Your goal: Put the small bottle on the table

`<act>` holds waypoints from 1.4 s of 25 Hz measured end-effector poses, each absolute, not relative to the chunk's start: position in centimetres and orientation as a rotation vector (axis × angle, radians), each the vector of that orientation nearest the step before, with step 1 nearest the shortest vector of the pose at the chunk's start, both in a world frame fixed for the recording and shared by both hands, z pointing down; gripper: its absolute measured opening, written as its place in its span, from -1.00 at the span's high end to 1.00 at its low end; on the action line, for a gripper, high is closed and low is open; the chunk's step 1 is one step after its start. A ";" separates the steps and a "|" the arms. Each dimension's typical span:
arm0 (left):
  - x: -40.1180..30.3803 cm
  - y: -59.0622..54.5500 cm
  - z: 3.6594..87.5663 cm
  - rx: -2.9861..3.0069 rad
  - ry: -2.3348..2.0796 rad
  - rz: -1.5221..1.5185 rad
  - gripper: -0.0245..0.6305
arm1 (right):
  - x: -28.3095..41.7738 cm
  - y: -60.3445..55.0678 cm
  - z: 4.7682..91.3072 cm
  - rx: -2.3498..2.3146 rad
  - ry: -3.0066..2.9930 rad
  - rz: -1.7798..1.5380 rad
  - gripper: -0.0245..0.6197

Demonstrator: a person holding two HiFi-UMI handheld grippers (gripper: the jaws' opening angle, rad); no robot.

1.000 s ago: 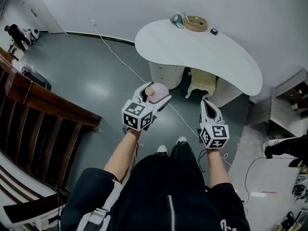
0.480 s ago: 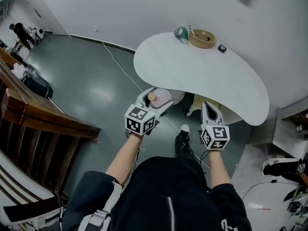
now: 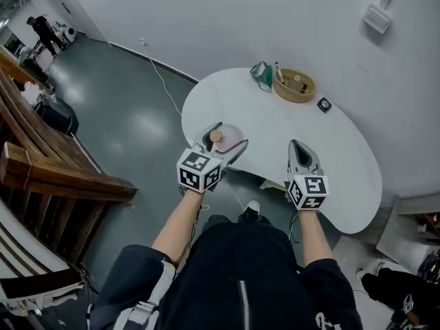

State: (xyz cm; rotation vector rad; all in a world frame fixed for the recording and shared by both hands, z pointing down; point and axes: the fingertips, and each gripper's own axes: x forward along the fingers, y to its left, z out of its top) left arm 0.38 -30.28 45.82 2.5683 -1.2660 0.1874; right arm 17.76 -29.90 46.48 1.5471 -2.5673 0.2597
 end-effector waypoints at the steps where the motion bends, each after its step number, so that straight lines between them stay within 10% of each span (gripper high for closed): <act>1: 0.6 -31.4 45.8 2.565 -1.275 0.188 -0.29 | 17.9 -31.2 46.4 1.536 -2.574 0.259 0.92; 35: -0.6 -52.2 62.4 2.457 -1.088 0.539 -0.29 | 15.2 -48.9 55.0 1.488 -2.379 0.494 0.92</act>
